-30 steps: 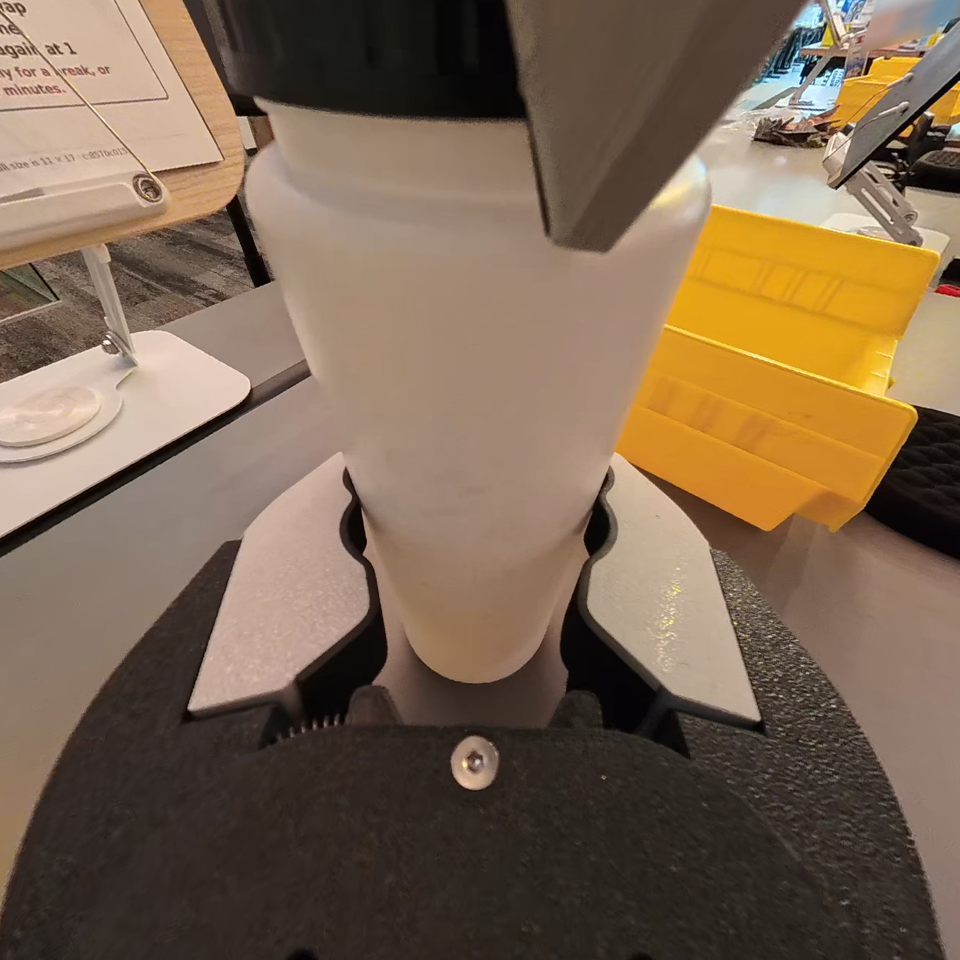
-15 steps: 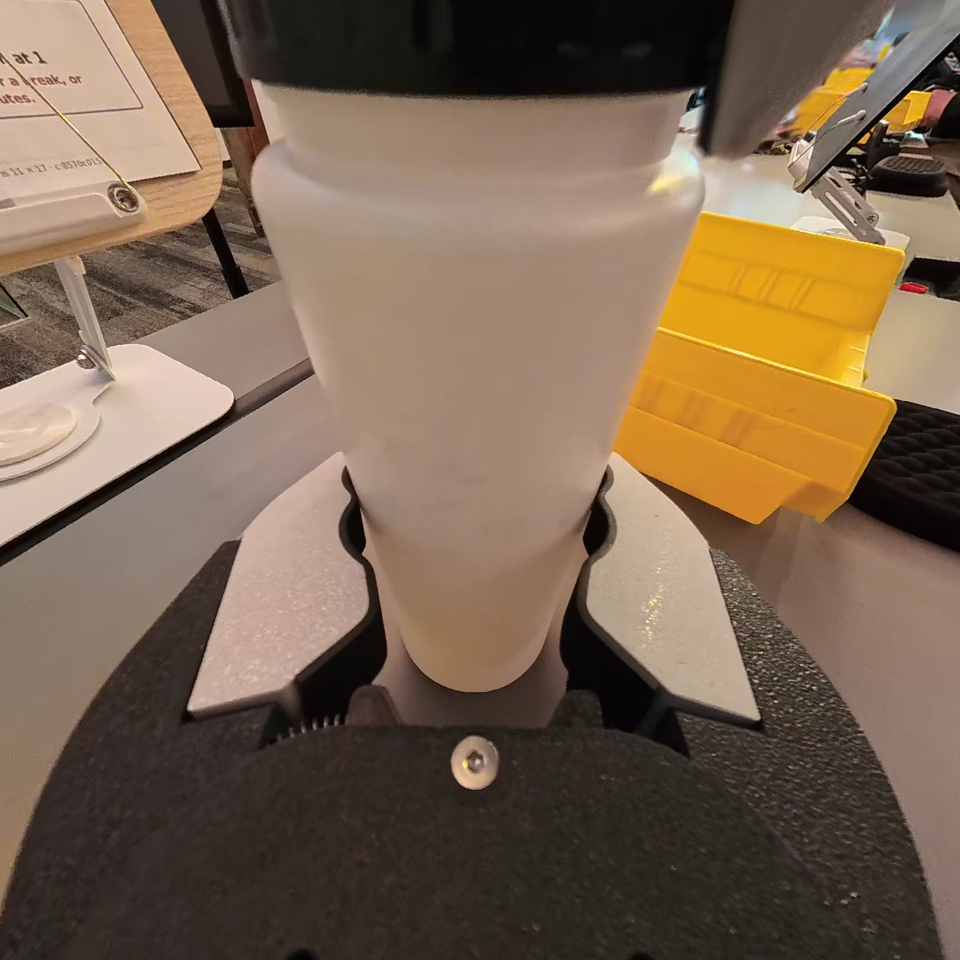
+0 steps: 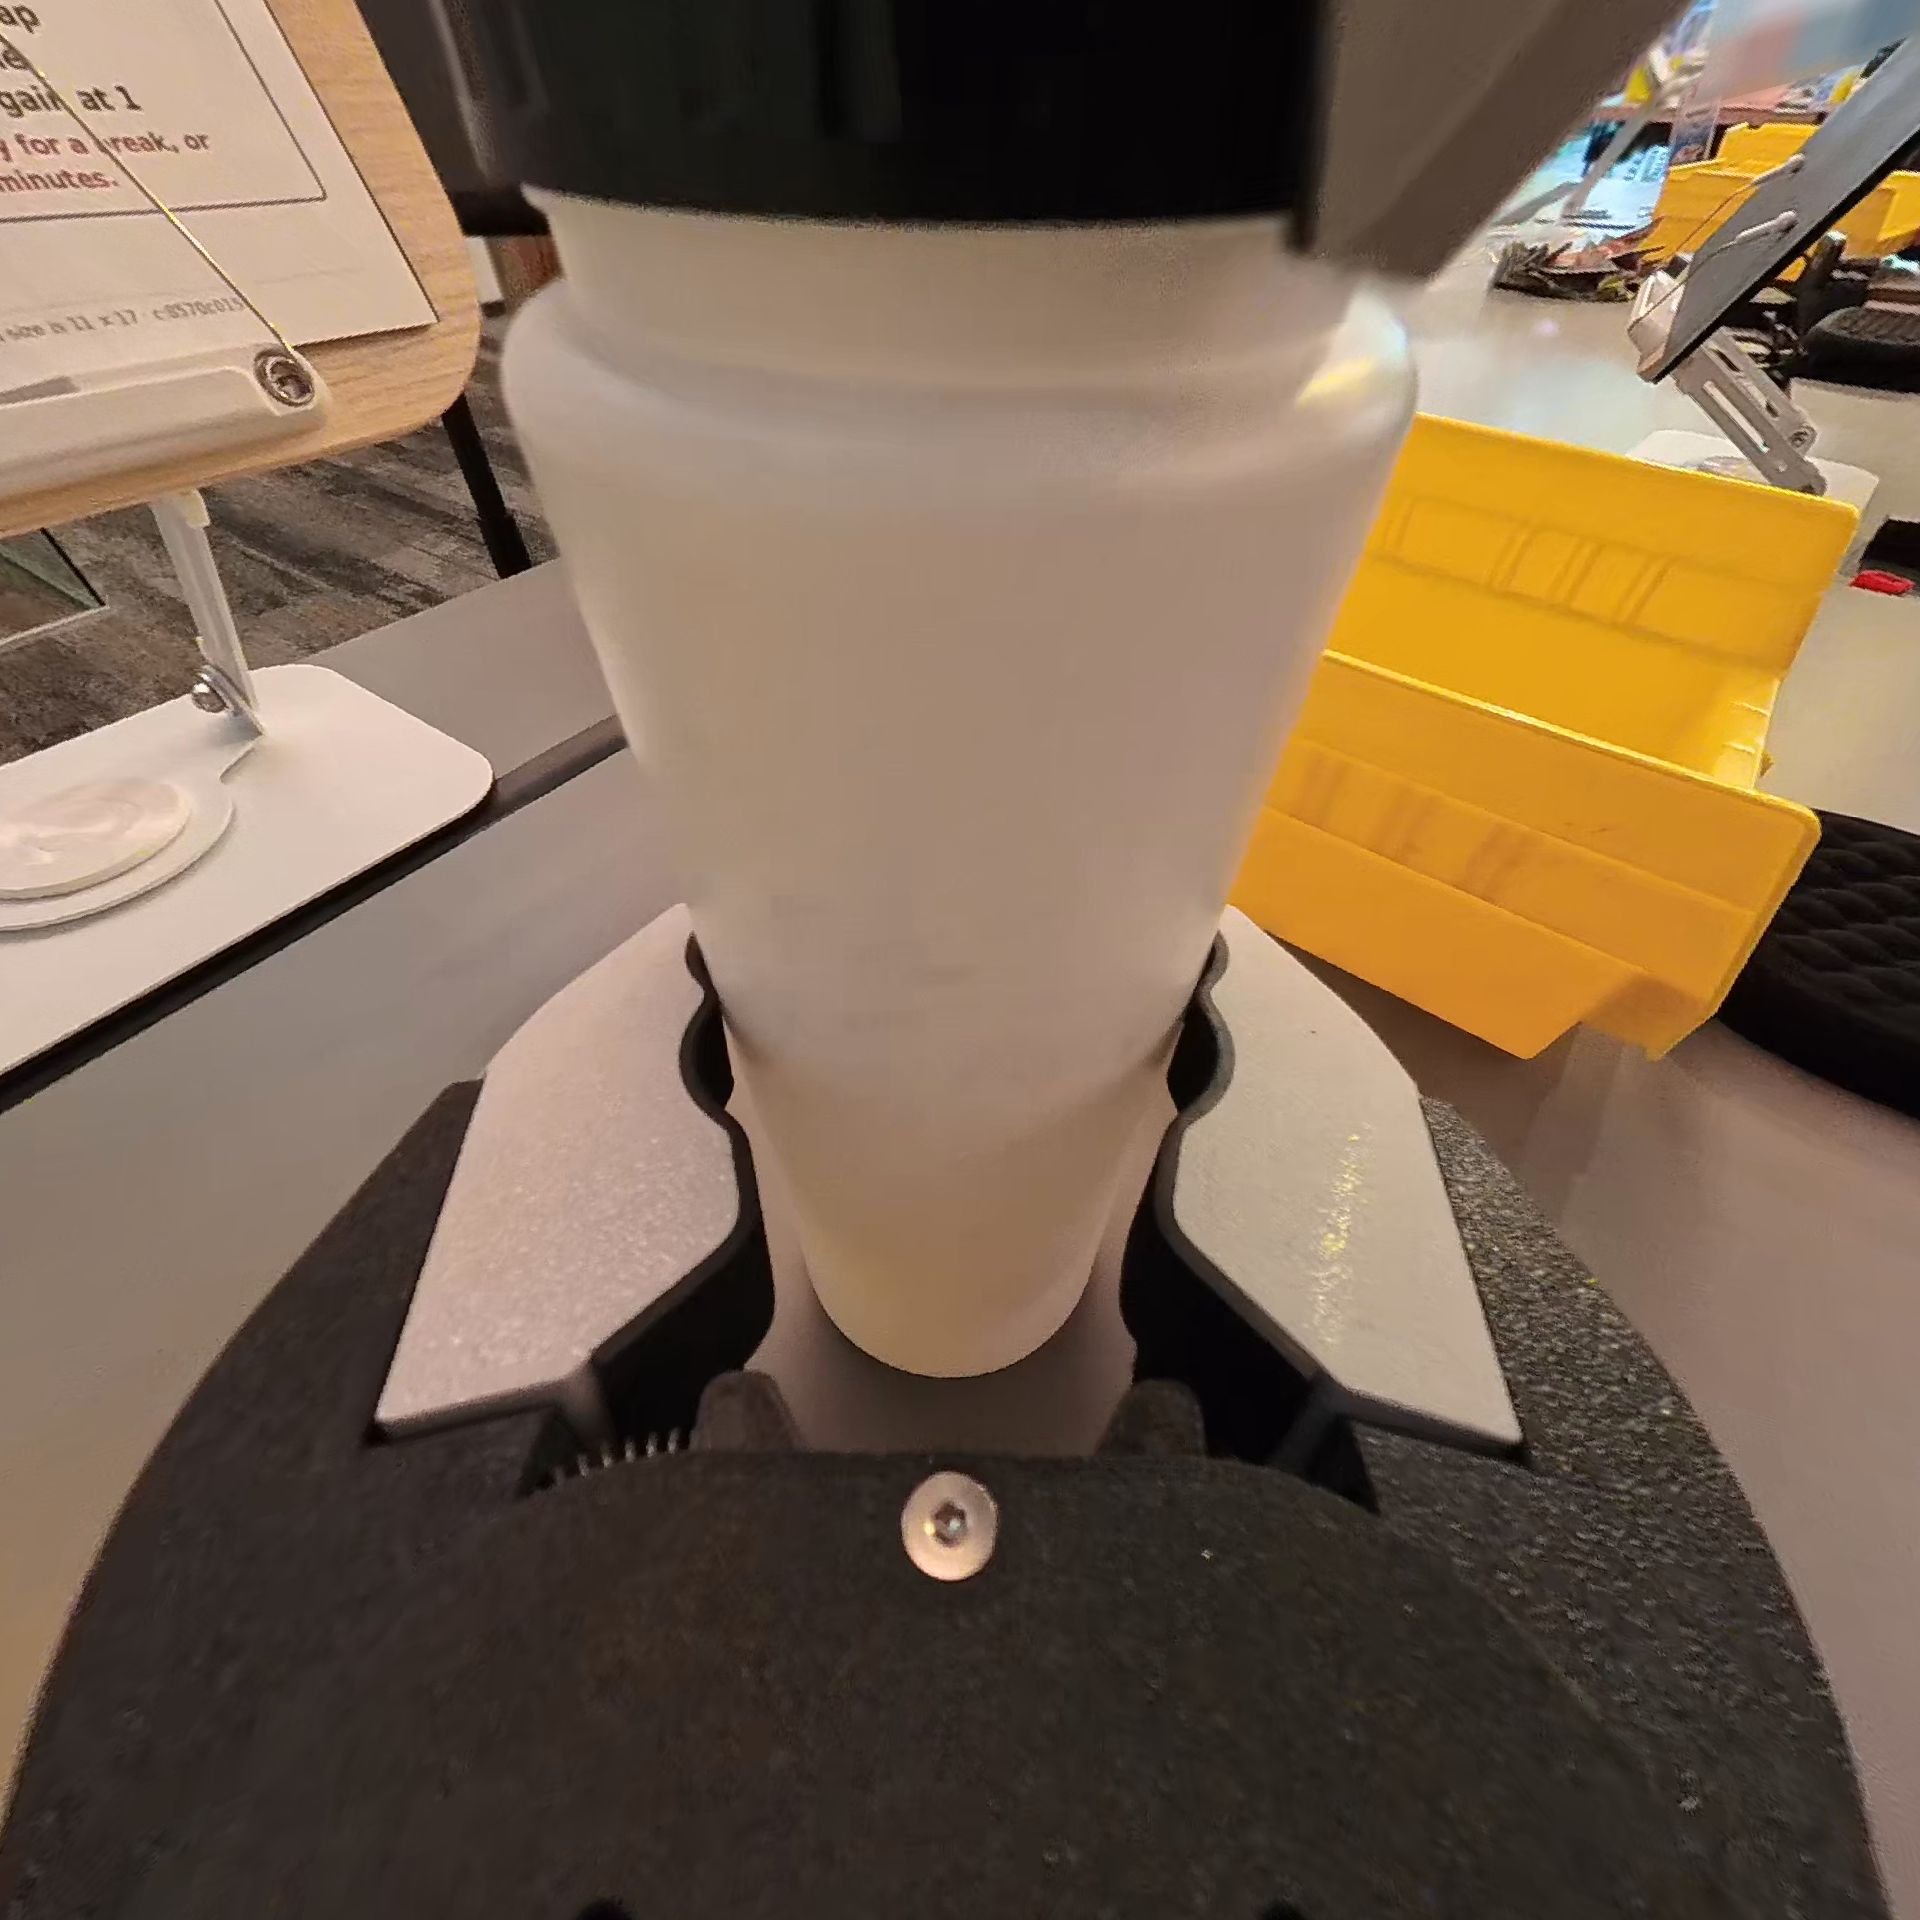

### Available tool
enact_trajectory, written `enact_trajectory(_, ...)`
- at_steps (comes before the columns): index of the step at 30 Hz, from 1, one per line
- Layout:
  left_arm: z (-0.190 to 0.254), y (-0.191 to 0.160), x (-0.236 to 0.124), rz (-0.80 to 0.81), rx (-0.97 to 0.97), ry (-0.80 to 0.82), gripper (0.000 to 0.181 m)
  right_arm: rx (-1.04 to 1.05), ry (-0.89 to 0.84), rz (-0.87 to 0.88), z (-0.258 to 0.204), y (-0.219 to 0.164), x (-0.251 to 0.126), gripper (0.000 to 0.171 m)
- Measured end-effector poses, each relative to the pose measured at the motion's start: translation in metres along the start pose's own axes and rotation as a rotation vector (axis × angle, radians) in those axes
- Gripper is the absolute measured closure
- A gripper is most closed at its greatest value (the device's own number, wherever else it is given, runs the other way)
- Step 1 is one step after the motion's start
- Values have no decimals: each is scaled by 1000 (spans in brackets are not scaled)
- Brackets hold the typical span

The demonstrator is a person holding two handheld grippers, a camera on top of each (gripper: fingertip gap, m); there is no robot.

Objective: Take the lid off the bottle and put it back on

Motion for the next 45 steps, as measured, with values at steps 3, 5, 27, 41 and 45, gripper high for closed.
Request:
enact_trajectory(3,2,0,1,8,9,-30,96,-191,28,22,5,0,-7,88)
enact_trajectory(5,3,0,1,13,11,-46,97,-261,103,38,1,-1,-4,88)
enact_trajectory(27,1,0,1,0,2,-32,97,-232,79,67,1,0,-3,89)
enact_trajectory(41,-4,-1,-2,-23,-16,43,97,151,-73,89,-5,-2,5,101)
enact_trajectory(45,-3,0,0,8,-6,-14,97,-27,-6,113,-6,-2,2,92)
Point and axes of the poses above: each gripper's, where its closed fingertips meet, x out along the fingers, y out of its top, z = x × y across the jaws, the point moved 2 cm from there along -x, back along the fingers, and after that the axes turned 6 degrees about y, right-handed, at the moved point
